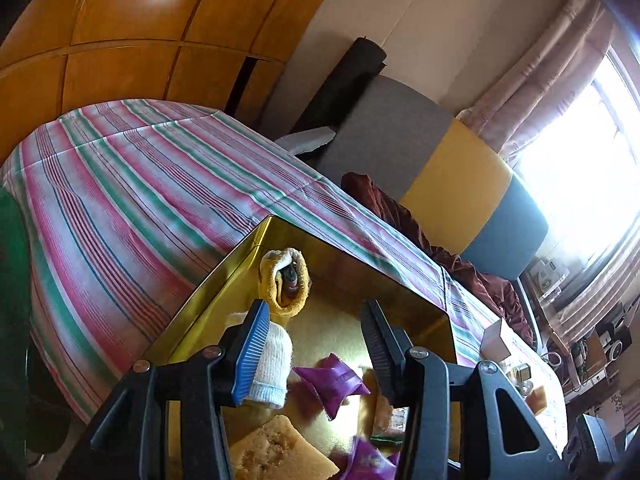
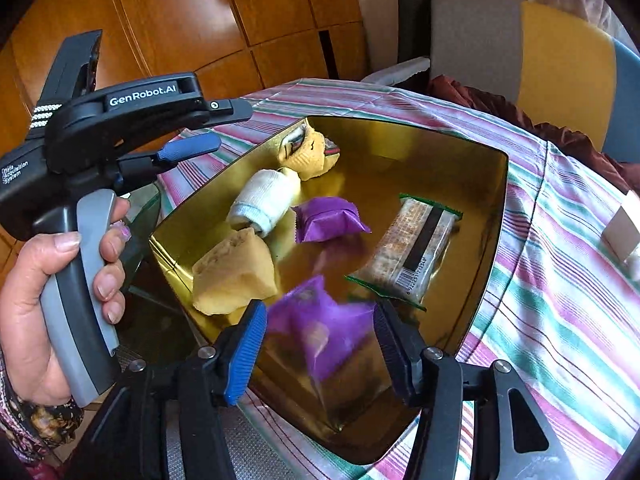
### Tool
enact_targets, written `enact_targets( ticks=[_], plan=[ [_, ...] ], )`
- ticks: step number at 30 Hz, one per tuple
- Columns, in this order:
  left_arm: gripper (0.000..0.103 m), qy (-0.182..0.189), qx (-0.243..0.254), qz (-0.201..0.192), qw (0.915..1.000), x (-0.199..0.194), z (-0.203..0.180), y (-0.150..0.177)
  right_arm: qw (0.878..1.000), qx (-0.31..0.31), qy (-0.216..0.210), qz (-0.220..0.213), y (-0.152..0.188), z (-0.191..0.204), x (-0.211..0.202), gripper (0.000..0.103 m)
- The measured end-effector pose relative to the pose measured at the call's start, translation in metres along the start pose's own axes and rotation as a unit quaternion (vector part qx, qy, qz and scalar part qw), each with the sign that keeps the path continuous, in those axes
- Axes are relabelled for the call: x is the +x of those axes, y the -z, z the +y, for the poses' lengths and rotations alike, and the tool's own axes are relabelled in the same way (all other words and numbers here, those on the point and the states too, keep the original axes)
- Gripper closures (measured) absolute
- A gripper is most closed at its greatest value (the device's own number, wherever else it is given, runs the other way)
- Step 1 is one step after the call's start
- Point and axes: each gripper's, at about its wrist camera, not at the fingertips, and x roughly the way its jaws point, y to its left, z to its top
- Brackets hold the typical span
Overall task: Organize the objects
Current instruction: 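Open the left tool over the tray while the right tool drops the purple packet in, then move both open tools back to the remaining pile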
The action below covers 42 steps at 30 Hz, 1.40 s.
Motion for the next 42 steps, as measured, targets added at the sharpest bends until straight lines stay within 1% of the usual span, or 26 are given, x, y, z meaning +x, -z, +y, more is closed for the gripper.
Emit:
enact_targets(
  ticks=[5, 10, 17, 21, 24, 28, 34, 39, 42],
  plan=[
    [0.055, 0.006, 0.009, 0.01, 0.9999, 0.003, -0.008, 0.006, 1.0, 0.006, 0.0, -0.01, -0.002, 0.0, -0.007, 0.042],
    [0.055, 0.014, 0.025, 0.027, 0.9992, 0.007, -0.021, 0.014, 1.0, 0.017, 0.01, -0.024, -0.003, -0.012, -0.021, 0.04],
    [0.055, 0.027, 0.046, 0.05, 0.9973, 0.014, -0.046, 0.028, 0.998, 0.05, 0.036, -0.034, 0.003, -0.042, -0.041, 0.04],
    [0.055, 0.041, 0.072, 0.062, 0.9946, 0.016, -0.067, 0.038, 0.995, 0.069, 0.058, -0.035, 0.012, -0.065, -0.05, 0.036],
    [0.055, 0.055, 0.095, 0.073, 0.9913, 0.016, -0.085, 0.046, 0.993, 0.092, 0.072, -0.032, 0.022, -0.085, -0.057, 0.036],
    [0.055, 0.063, 0.139, 0.087, 0.9844, 0.018, -0.114, 0.061, 0.988, 0.114, 0.095, -0.038, 0.036, -0.111, -0.073, 0.036],
    [0.055, 0.09, 0.181, 0.122, 0.9718, 0.024, -0.15, 0.087, 0.98, 0.127, 0.151, -0.02, 0.062, -0.159, -0.097, 0.035],
    [0.055, 0.119, 0.223, 0.143, 0.9569, 0.025, -0.182, 0.11, 0.967, 0.161, 0.199, -0.003, 0.086, -0.211, -0.116, 0.033],
    [0.055, 0.128, 0.245, 0.152, 0.9489, 0.025, -0.199, 0.126, 0.954, 0.188, 0.232, -0.008, 0.092, -0.25, -0.132, 0.03]
  ],
)
